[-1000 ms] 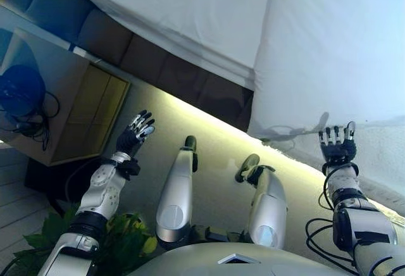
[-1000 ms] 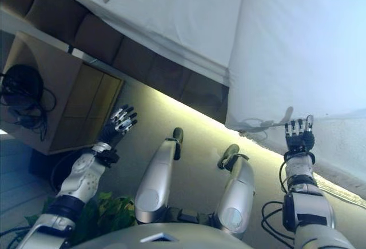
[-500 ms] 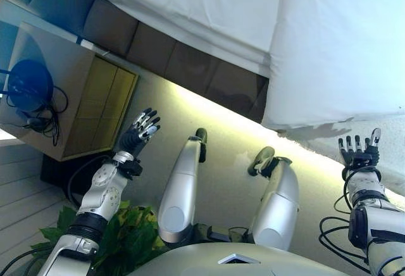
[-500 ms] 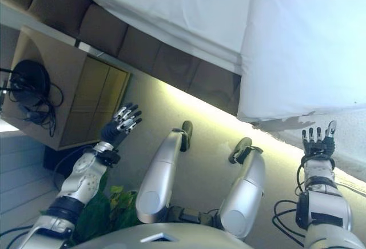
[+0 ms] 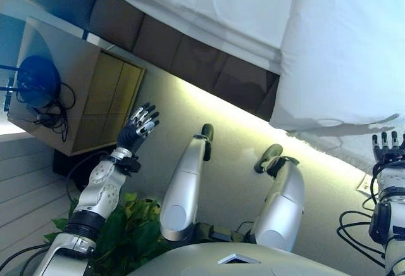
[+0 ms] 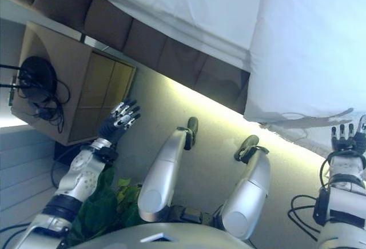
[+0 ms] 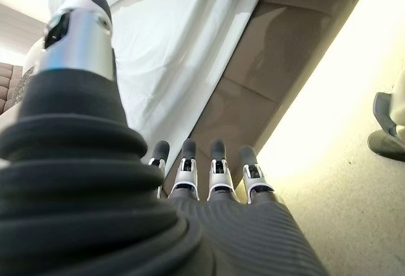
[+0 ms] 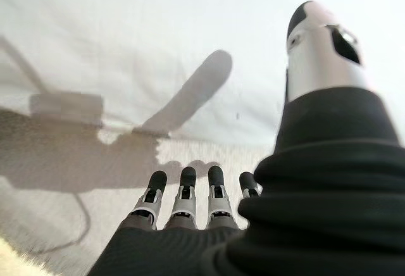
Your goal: Make the bed neatly
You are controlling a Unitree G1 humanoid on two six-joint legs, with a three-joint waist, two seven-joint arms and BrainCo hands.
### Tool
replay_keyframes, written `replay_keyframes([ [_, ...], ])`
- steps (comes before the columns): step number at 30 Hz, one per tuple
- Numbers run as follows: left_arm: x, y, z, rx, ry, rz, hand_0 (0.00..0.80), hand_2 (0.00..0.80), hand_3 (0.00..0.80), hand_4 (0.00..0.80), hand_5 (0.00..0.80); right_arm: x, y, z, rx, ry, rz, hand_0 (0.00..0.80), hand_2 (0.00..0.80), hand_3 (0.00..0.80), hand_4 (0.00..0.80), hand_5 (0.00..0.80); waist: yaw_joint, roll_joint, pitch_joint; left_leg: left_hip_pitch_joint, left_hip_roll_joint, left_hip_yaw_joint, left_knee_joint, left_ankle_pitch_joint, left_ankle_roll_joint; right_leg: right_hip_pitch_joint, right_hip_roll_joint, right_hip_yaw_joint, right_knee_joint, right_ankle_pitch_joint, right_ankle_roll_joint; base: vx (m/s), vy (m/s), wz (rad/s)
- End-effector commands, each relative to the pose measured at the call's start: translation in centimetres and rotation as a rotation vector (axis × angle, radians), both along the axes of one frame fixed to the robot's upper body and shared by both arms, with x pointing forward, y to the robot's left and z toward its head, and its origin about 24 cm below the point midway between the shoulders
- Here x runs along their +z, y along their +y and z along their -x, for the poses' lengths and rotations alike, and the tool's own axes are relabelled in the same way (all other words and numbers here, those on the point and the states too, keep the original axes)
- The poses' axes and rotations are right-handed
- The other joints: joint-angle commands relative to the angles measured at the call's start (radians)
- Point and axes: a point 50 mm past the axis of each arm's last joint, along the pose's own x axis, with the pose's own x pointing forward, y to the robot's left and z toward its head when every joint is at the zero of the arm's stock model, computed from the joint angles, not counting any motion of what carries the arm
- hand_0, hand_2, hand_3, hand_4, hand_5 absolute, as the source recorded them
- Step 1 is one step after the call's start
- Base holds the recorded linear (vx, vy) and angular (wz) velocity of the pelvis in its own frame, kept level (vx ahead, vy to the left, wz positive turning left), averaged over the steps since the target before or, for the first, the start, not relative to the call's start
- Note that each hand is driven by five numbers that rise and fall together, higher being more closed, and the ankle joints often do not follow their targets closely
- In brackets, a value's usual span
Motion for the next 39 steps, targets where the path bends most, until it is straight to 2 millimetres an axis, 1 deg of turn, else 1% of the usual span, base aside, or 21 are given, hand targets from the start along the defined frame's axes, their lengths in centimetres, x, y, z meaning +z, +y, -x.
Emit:
replay_keyframes([
  [1,1.3,-0.9,-0.2,-0.025,-0.074,0.050,0.000,0.000,0.000,0.000,0.000,2.1,-1.9,0.8,0.001,0.021,0.087,0.000,0.000,0.000,0.000,0.000,0.012,0.046,0.006,-0.002,-0.001,-0.051,-0.143,0.136,-0.005,-0.005,-0.043,0.064,-0.059,0.108,0.081,0.082,0.035,0.05],
  [8,1.9,-1.5,-0.4,-0.034,-0.097,0.066,0.000,0.000,0.000,0.000,0.000,3.6,-2.0,-0.3,0.003,-0.084,0.088,0.000,0.000,0.000,0.000,0.000,0.027,0.069,0.015,-0.008,-0.014,-0.060,-0.215,0.193,-0.005,-0.021,-0.045,0.061,-0.072,0.114,0.084,0.066,-0.005,0.08],
  [13,2.2,-1.7,-0.6,-0.041,-0.101,0.072,0.000,0.000,0.000,0.000,0.000,5.6,-2.0,-1.5,0.032,-0.117,0.152,0.000,0.000,0.000,0.000,0.000,0.038,0.081,0.020,-0.005,-0.015,-0.065,-0.285,0.243,-0.011,-0.019,-0.047,0.047,-0.116,0.131,0.095,0.030,-0.017,0.10],
  [16,2.3,-1.8,-0.6,-0.052,-0.104,0.079,0.000,0.000,0.000,0.000,0.000,7.2,-2.0,-2.3,0.047,-0.146,0.192,0.000,0.000,0.000,0.000,0.000,0.049,0.084,0.018,0.001,-0.016,-0.068,-0.302,0.254,-0.013,-0.010,-0.055,0.032,-0.128,0.134,0.096,0.007,-0.017,0.17],
  [19,2.2,-1.5,-0.5,-0.064,-0.094,0.075,0.000,0.000,0.000,0.000,0.000,8.7,-1.9,-3.1,0.082,-0.162,0.235,0.000,0.000,0.000,0.000,0.000,0.059,0.084,0.014,0.003,-0.018,-0.071,-0.290,0.246,-0.012,-0.002,-0.063,0.022,-0.112,0.125,0.095,0.023,-0.006,0.10],
  [20,2.1,-1.5,-0.5,-0.069,-0.087,0.075,0.000,0.000,0.000,0.000,0.000,9.2,-1.8,-3.4,0.102,-0.170,0.255,0.546,0.546,0.546,0.546,0.546,0.062,0.083,0.011,0.006,-0.019,-0.071,-0.285,0.243,-0.012,0.001,-0.067,0.019,-0.105,0.123,0.095,0.041,0.007,0.07],
  [21,2.0,-1.4,-0.4,-0.074,-0.083,0.073,0.000,0.000,0.000,0.000,0.000,9.8,-1.7,-3.7,0.110,-0.173,0.266,0.800,0.800,0.800,0.800,0.800,0.064,0.083,0.009,0.010,-0.019,-0.071,-0.281,0.239,-0.012,0.006,-0.069,0.017,-0.101,0.120,0.094,0.048,0.018,0.07],
  [23,1.8,-1.3,-0.1,-0.076,-0.075,0.073,0.000,0.000,0.000,0.000,0.000,10.6,-1.5,-4.2,0.136,-0.192,0.293,0.800,0.800,0.800,0.800,0.800,0.065,0.083,0.005,0.017,-0.018,-0.069,-0.278,0.235,-0.012,0.016,-0.075,0.012,-0.095,0.116,0.093,0.050,0.039,0.06],
  [25,1.7,-1.1,0.0,-0.074,-0.068,0.075,0.000,0.000,0.000,0.000,0.000,10.7,-1.3,-4.5,0.158,-0.202,0.305,0.800,0.800,0.800,0.800,0.800,0.065,0.084,-0.001,0.020,-0.020,-0.068,-0.277,0.235,-0.013,0.021,-0.078,0.010,-0.091,0.116,0.094,0.042,0.052,0.07],
  [29,1.6,-0.8,0.1,-0.065,-0.066,0.081,0.000,0.000,0.000,0.000,0.000,10.2,-0.7,-4.8,0.180,-0.194,0.298,0.800,0.800,0.800,0.800,0.800,0.061,0.078,-0.004,0.034,-0.017,-0.058,-0.280,0.236,-0.015,0.042,-0.080,0.001,-0.101,0.121,0.097,0.020,0.043,0.07],
  [32,1.8,-0.7,0.1,-0.066,-0.068,0.081,0.000,0.000,0.000,0.000,0.000,8.8,-0.4,-4.6,0.182,-0.180,0.273,0.800,0.800,0.800,0.800,0.800,0.064,0.070,-0.007,0.057,-0.022,-0.060,-0.292,0.236,-0.016,0.079,-0.081,-0.013,-0.127,0.131,0.099,0.021,0.014,0.13],
  [35,1.7,-0.6,0.1,-0.069,-0.062,0.079,0.000,0.000,0.000,0.000,0.000,6.9,0.0,-4.1,0.196,-0.146,0.257,0.800,0.800,0.800,0.800,0.800,0.068,0.059,-0.017,0.084,-0.026,-0.066,-0.306,0.237,-0.016,0.128,-0.082,-0.032,-0.164,0.144,0.104,0.036,0.007,0.09],
  [37,1.9,-0.6,0.0,-0.073,-0.062,0.081,0.000,0.000,0.000,0.000,0.000,5.4,0.6,-3.8,0.229,-0.086,0.281,0.800,0.800,0.800,0.800,0.800,0.073,0.048,-0.026,0.103,-0.031,-0.073,-0.314,0.236,-0.017,0.165,-0.079,-0.044,-0.191,0.152,0.108,0.041,0.014,0.11],
  [38,1.9,-0.6,0.0,-0.073,-0.062,0.080,0.000,0.000,0.000,0.000,0.000,5.3,0.6,-3.8,0.229,-0.086,0.281,0.800,0.800,0.800,0.800,0.800,0.073,0.049,-0.026,0.105,-0.031,-0.074,-0.315,0.236,-0.017,0.168,-0.079,-0.045,-0.193,0.153,0.109,0.043,0.011,0.09],
  [39,1.9,-0.5,0.1,-0.075,-0.058,0.081,0.000,0.000,0.000,0.000,0.000,4.7,0.9,-3.8,0.246,-0.066,0.286,0.800,0.800,0.800,0.800,0.800,0.076,0.044,-0.032,0.115,-0.033,-0.076,-0.321,0.237,-0.018,0.187,-0.077,-0.052,-0.208,0.157,0.110,0.070,0.011,0.07],
])
